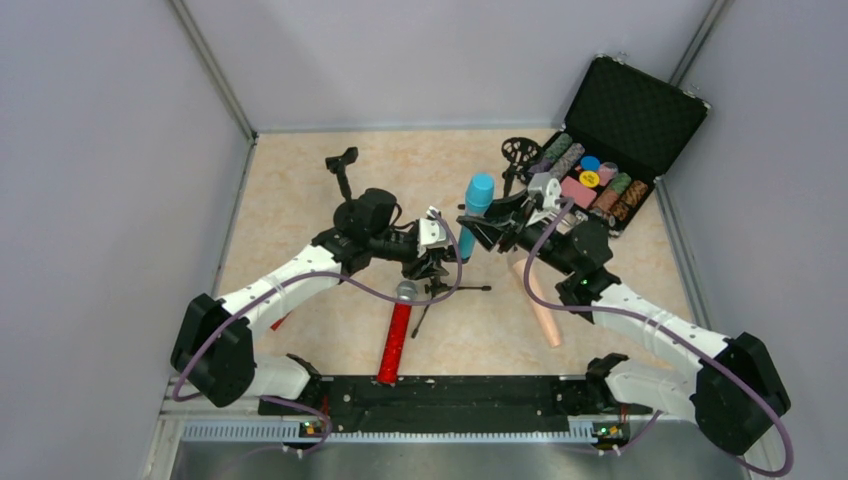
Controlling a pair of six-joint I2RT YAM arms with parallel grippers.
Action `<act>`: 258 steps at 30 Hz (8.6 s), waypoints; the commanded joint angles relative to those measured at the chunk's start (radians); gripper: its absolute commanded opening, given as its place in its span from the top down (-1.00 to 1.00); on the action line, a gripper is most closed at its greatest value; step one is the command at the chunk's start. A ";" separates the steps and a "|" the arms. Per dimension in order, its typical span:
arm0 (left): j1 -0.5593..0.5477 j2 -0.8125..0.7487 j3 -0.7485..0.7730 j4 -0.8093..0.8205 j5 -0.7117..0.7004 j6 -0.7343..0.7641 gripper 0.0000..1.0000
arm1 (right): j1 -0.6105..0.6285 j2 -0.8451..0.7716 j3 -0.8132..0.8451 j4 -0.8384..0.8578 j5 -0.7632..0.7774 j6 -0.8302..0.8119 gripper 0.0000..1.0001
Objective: Attach the microphones to the stand
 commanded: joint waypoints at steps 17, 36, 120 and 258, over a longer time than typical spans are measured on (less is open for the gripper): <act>-0.008 0.020 0.035 0.004 0.016 0.003 1.00 | 0.036 0.068 -0.128 -0.014 0.038 -0.056 1.00; -0.012 0.037 0.034 0.013 0.019 -0.012 1.00 | 0.066 0.113 -0.217 0.024 0.111 -0.089 1.00; -0.043 0.071 0.040 -0.010 -0.073 0.007 1.00 | -0.126 -0.352 -0.347 -0.422 -0.138 0.307 -0.94; 0.308 0.488 0.727 0.470 -0.300 -0.463 -0.84 | -0.127 -0.384 -0.306 -0.591 -0.130 0.205 -0.96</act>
